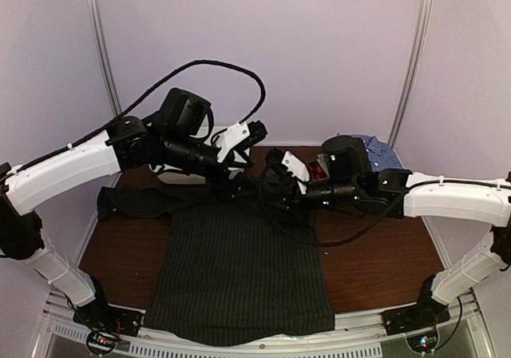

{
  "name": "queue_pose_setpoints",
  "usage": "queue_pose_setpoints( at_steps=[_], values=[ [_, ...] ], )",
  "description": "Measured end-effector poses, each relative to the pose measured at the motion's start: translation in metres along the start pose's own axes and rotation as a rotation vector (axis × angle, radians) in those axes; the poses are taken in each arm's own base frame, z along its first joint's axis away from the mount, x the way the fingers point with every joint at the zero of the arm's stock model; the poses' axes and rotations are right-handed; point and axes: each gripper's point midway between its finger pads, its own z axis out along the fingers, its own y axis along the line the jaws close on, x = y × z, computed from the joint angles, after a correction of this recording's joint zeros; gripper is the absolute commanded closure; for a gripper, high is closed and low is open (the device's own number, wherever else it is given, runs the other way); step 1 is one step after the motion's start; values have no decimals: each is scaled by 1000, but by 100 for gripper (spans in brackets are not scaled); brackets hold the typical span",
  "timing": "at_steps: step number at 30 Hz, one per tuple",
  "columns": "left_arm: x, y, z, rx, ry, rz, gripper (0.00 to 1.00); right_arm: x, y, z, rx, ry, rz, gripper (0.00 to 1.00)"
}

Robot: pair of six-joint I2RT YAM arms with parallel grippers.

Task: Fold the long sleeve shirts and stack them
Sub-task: Pass from the right arm to the left

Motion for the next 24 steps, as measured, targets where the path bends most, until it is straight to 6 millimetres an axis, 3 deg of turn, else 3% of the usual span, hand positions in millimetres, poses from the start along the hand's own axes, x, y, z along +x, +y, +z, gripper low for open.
queue_pose_setpoints(
  at_steps=[6, 8, 10, 16, 17, 18, 22, 24],
  values=[
    [22, -4, 28, 65, 72, -15, 26, 5, -1, 0, 2, 20, 7, 100],
    [25, -3, 30, 68, 79, -20, 34, 8, -2, 0, 4, 30, 10, 100],
    [25, -5, 29, 77, 79, -24, 46, 8, -3, 0, 6, 31, 10, 100],
    [23, -9, 29, 100, 72, -40, 100, 9, -4, 0, 11, 34, 14, 100],
    [23, -10, 29, 105, 70, -44, 100, 9, -5, 0, 16, 34, 14, 100],
    [23, -11, 30, 110, 69, -54, 100, 8, -7, -1, 24, 31, 16, 97],
    [23, -12, 32, 112, 59, -68, 100, 10, -16, -1, 69, 25, 37, 63],
    [27, -11, 33, 102, 60, -90, 100, 13, -25, -2, 115, 21, 61, 52]
  ],
)
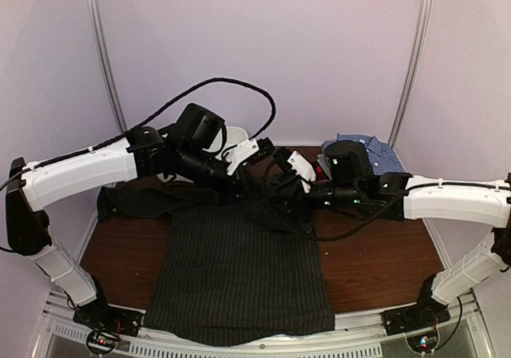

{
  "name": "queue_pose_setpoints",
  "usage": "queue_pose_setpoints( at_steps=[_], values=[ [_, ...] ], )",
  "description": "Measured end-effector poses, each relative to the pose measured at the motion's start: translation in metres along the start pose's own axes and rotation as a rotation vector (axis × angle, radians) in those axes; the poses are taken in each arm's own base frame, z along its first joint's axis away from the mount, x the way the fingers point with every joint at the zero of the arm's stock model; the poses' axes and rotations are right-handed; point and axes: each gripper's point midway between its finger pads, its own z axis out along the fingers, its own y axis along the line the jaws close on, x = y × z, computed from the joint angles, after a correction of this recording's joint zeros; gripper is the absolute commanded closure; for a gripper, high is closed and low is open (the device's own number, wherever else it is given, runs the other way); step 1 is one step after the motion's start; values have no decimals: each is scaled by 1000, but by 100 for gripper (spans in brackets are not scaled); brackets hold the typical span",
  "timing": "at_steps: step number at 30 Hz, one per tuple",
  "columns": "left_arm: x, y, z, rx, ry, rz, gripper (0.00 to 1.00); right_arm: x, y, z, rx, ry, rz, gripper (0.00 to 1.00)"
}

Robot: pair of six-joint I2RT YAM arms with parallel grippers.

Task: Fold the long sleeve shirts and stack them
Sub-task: Pass from the right arm to the left, then pick up the flattened shirt from the center of the board.

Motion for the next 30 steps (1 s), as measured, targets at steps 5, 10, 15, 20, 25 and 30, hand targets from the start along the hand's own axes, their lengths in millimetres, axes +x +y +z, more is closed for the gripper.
queue_pose_setpoints(
  at_steps=[5, 10, 15, 20, 25, 30],
  values=[
    [-9, 9, -10, -72, -55, -72, 100, 22, -43, -16, 184, -4, 113, 43],
    [-45, 29, -42, -219, -192, -149, 100, 40, -98, -56, 399, -71, 293, 39],
    [-73, 64, -78, -401, -298, -289, 100, 59, -132, -84, 544, -125, 455, 38],
    [-83, 117, -129, -552, -421, -525, 100, 82, -141, -85, 581, -112, 559, 38],
    [-62, 145, -152, -647, -443, -692, 100, 99, -147, -70, 589, -84, 633, 38],
    [-43, 146, -168, -668, -462, -810, 100, 126, -153, -47, 599, -3, 675, 39]
  ],
)
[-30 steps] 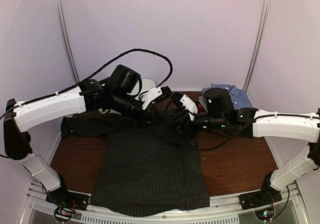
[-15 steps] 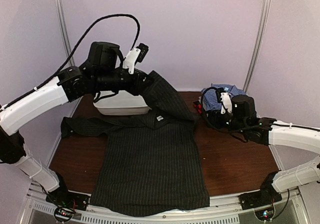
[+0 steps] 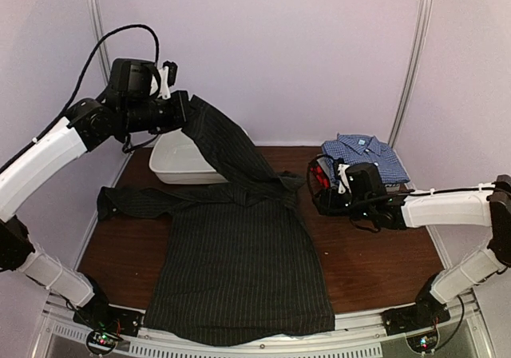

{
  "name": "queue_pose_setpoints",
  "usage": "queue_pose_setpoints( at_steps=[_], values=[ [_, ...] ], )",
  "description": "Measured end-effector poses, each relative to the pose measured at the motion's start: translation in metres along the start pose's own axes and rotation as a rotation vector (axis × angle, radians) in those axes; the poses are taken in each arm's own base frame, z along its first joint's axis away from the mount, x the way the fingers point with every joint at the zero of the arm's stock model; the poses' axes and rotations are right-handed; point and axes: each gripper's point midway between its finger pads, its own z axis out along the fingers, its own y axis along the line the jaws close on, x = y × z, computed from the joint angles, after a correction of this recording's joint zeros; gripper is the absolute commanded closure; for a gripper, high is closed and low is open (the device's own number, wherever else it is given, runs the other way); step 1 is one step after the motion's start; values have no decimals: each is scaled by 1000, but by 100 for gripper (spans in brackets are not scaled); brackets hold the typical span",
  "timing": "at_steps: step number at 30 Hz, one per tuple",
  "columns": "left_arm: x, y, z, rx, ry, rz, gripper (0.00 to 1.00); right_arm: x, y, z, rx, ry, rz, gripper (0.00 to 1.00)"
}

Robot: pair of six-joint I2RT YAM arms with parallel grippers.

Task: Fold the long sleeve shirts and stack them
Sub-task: Pick up the flattened shirt from the center of the board.

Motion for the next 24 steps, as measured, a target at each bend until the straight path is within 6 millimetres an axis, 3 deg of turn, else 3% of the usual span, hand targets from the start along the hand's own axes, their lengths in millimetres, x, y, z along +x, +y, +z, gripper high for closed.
queue_pose_setpoints(
  at_steps=[6, 9, 17, 24],
  values=[
    [-8, 9, -27, 3, -41, -74, 100, 16, 2, 39, 6, 76, 0, 40],
    [-3, 13, -38, 5, -46, -95, 100, 15, 8, 61, -8, 97, 3, 40],
    [33, 39, -41, -54, 6, -133, 100, -15, 43, 144, -89, 110, 6, 34],
    [56, 60, -58, -100, 18, -168, 100, -43, 39, 185, -140, 106, 51, 33]
  ],
)
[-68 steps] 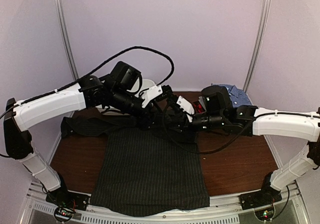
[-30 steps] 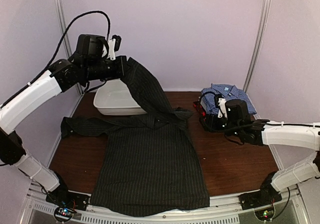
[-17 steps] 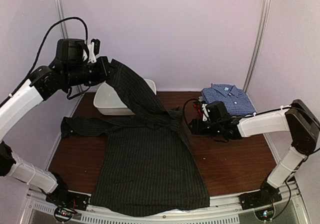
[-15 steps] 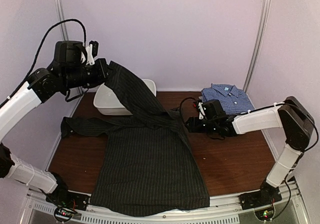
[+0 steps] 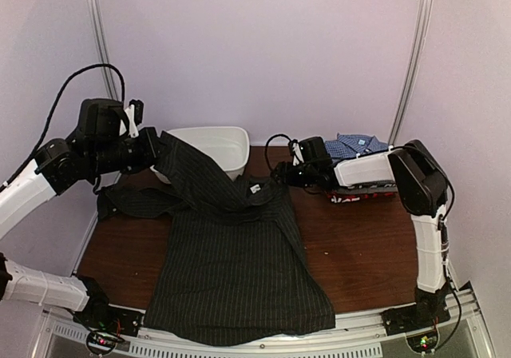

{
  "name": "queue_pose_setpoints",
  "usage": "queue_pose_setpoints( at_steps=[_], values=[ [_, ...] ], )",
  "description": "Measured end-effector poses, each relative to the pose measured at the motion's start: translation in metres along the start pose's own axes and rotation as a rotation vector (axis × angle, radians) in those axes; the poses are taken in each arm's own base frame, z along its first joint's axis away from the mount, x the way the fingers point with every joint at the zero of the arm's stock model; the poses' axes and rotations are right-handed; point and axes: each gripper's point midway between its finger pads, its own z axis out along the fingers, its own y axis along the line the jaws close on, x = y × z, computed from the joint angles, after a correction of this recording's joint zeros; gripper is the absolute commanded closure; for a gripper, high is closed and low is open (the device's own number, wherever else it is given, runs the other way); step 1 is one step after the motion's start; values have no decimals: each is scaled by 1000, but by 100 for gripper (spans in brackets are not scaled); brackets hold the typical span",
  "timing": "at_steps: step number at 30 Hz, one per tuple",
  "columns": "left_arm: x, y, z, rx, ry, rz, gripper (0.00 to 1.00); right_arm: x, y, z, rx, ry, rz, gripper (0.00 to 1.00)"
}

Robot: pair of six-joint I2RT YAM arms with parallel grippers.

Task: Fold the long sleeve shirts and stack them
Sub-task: Pick up the flattened shirt from the center of the board.

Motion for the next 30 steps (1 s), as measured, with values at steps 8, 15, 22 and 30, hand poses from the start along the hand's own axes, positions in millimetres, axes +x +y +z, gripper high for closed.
queue_pose_setpoints(
  at_steps=[8, 15, 22, 30],
  values=[
    [40, 41, -11, -62, 43, -64, 100, -11, 2, 6, -39, 4, 23, 42],
    [60, 56, -6, -101, 88, -90, 100, 5, 6, 8, -80, 55, 55, 52],
    [63, 52, -7, -81, 104, -96, 100, 13, 2, 21, -76, 85, 79, 74],
    [83, 31, 6, 19, 228, -67, 100, 7, -16, 29, 23, 106, 69, 100]
  ],
)
